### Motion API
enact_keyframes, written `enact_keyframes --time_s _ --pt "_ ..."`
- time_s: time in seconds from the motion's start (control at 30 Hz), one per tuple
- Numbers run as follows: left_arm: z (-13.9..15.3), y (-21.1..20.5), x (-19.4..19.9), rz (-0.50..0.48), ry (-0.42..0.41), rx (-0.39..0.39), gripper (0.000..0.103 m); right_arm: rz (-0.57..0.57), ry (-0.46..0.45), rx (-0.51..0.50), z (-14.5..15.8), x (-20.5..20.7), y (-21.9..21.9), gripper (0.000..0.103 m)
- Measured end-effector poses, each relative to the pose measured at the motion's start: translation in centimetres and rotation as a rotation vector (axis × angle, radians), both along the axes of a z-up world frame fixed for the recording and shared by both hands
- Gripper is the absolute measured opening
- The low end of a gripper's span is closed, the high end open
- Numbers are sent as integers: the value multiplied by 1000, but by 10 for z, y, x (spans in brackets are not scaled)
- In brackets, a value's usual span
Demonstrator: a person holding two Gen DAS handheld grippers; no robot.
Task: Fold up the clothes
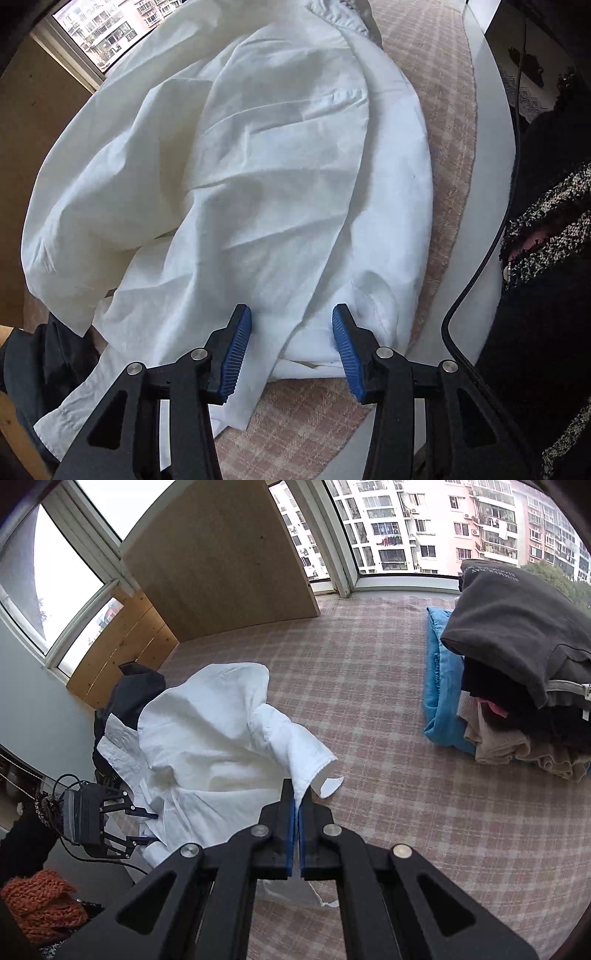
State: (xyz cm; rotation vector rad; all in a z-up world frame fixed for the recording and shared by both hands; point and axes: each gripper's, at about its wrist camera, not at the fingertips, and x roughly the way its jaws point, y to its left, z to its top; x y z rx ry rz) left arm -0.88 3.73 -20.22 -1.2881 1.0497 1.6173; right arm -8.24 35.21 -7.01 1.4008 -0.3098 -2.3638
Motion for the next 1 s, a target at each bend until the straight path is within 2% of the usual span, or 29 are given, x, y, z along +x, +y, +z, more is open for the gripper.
enact_keyframes --time_s 0.03,0.1,0.17,0.37,0.57,0.67,0.8,0.9,1.0 --pt "-2 -1 -4 20 -5 0 22 4 2 4 1 0 -1 1" --pt "6 -4 -13 71 -22 34 9 8 9 7 3 2 -3 1" --pt "29 -9 -20 111 -3 98 2 6 19 8 6 2 -2 1" --pt "116 -39 -34 258 92 286 2 -18 20 2 3 5 4 1" --pt "159 -76 -44 362 151 344 2 -34 7 -2 -5 4 6 1" --pt "161 -81 -45 389 93 376 2 -20 19 5 -3 6 2 1" --pt "149 -75 -52 390 85 299 2 -1 24 33 -5 11 -4 1" --pt "149 -70 -79 406 91 270 2 -5 1 34 -18 17 -6 1" --pt "163 -59 -111 379 114 280 2 -10 -25 34 -33 23 -8 1"
